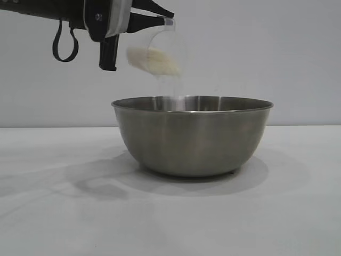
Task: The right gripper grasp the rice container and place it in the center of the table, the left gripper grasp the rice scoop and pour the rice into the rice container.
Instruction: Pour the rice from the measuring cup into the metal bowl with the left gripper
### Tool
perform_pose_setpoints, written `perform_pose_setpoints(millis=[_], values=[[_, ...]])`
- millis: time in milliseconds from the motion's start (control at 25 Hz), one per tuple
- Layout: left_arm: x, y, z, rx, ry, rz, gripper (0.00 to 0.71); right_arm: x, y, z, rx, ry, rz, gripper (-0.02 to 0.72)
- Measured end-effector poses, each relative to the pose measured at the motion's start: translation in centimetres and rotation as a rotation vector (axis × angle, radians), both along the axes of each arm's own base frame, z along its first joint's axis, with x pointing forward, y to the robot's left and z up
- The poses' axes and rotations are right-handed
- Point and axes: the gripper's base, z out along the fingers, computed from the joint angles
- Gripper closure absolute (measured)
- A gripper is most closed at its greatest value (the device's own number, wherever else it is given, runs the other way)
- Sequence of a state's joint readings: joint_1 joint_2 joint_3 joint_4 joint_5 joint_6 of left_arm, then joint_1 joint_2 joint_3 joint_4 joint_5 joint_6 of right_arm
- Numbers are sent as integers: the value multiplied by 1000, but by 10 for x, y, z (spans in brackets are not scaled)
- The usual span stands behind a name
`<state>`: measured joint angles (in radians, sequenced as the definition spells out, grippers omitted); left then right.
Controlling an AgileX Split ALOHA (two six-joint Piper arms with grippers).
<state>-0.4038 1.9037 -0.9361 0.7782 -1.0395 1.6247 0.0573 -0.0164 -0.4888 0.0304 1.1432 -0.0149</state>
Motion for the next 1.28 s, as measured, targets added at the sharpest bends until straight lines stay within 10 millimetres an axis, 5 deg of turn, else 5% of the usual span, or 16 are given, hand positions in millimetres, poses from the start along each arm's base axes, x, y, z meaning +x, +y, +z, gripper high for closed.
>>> perform_pose_setpoints(millis=[680, 1080, 1280], values=[[-7, -9, -1, 240, -426, -46, 710, 0, 0, 0, 0, 0, 0, 202], [-3, -13, 8, 236, -476, -62, 710, 0, 0, 0, 0, 0, 0, 202], [-3, -13, 8, 143, -301, -65, 710, 0, 0, 0, 0, 0, 0, 202]])
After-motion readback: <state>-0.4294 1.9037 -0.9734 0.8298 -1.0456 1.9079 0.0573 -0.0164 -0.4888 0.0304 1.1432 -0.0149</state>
